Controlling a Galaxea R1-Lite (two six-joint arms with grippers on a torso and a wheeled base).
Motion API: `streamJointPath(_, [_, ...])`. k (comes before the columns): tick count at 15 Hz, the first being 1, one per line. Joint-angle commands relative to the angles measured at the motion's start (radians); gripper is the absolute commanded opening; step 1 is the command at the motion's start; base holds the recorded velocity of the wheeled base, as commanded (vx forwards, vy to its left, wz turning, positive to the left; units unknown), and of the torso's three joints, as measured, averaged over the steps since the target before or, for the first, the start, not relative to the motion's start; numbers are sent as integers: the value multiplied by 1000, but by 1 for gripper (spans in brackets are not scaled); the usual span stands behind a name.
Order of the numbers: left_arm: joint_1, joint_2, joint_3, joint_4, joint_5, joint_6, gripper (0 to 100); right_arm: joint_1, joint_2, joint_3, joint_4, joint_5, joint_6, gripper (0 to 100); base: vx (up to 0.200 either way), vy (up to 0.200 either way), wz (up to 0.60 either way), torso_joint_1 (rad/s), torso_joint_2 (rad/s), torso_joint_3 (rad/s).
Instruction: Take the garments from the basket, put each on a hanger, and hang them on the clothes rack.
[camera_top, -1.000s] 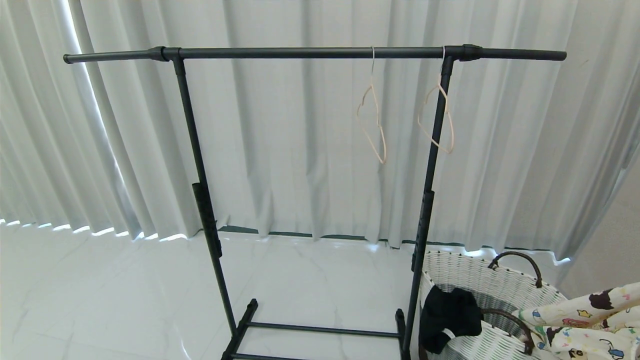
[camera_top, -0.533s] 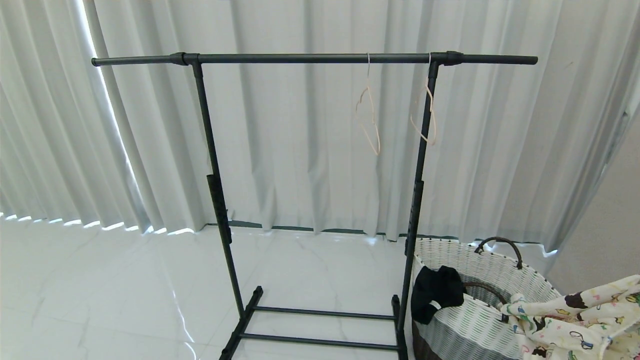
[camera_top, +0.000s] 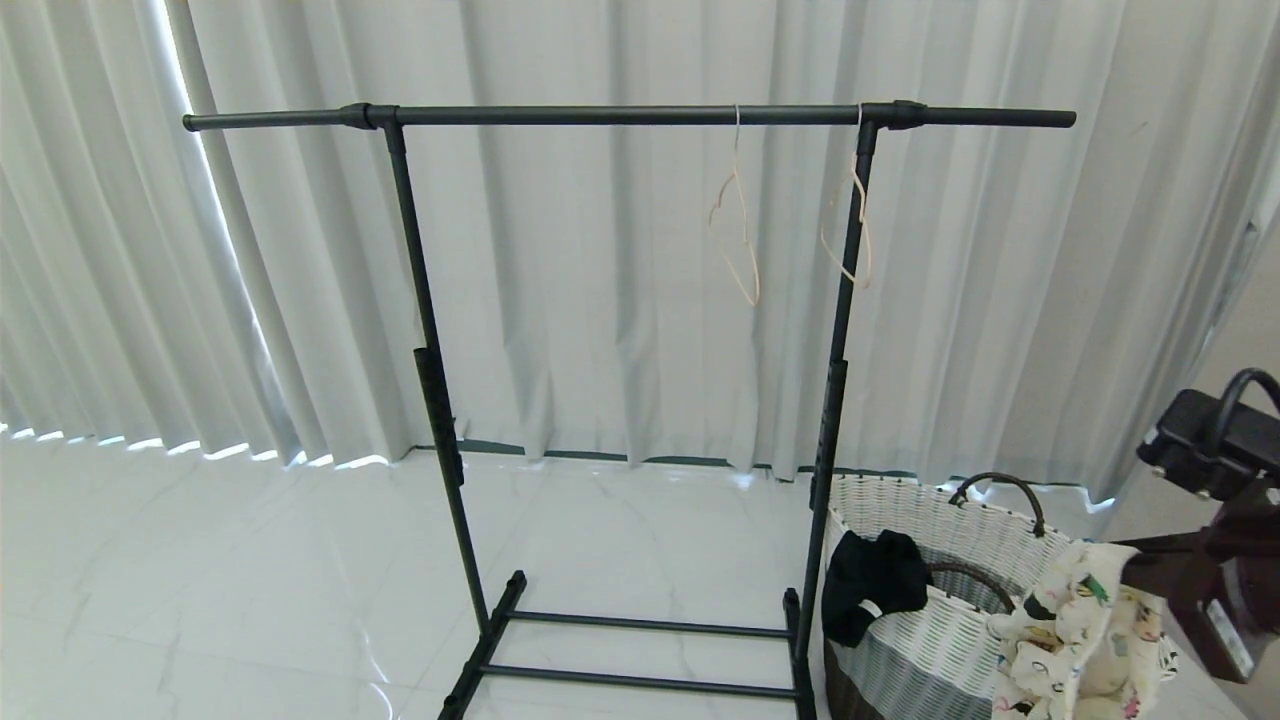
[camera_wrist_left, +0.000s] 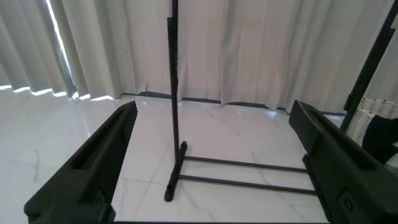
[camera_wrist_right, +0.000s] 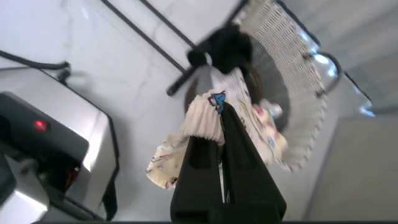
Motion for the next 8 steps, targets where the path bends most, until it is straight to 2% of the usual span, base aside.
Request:
streamJointPath(1, [-1, 0, 0, 0, -14, -5, 100, 57, 126, 20, -75, -4, 11, 0, 0, 0, 0, 0, 0, 0])
streamJointPath(3, [-1, 2, -17, -3, -97, 38, 100, 57, 167, 19, -128, -2, 11, 0, 0, 0, 0, 0, 0, 0])
streamJointPath(4, [-20, 80, -126, -2, -216, 10, 100, 57, 175, 19, -148, -2, 11, 0, 0, 0, 0, 0, 0, 0])
streamJointPath(5, [-49, 255, -258, -17, -272, -77, 100, 58, 181, 20, -159, -2, 11, 0, 0, 0, 0, 0, 0, 0])
streamJointPath(6, [-49, 480, -417, -65, -264, -131, 100, 61, 183, 20, -161, -2, 11, 0, 0, 0, 0, 0, 0, 0])
streamJointPath(7, [-47, 626, -514, -89, -264, -139, 100, 63, 183, 20, -161, -2, 11, 0, 0, 0, 0, 0, 0, 0])
streamJointPath(8, [-62, 830, -661, -114, -264, -139, 100, 66, 180, 20, -161, -2, 10, 0, 0, 0, 0, 0, 0, 0])
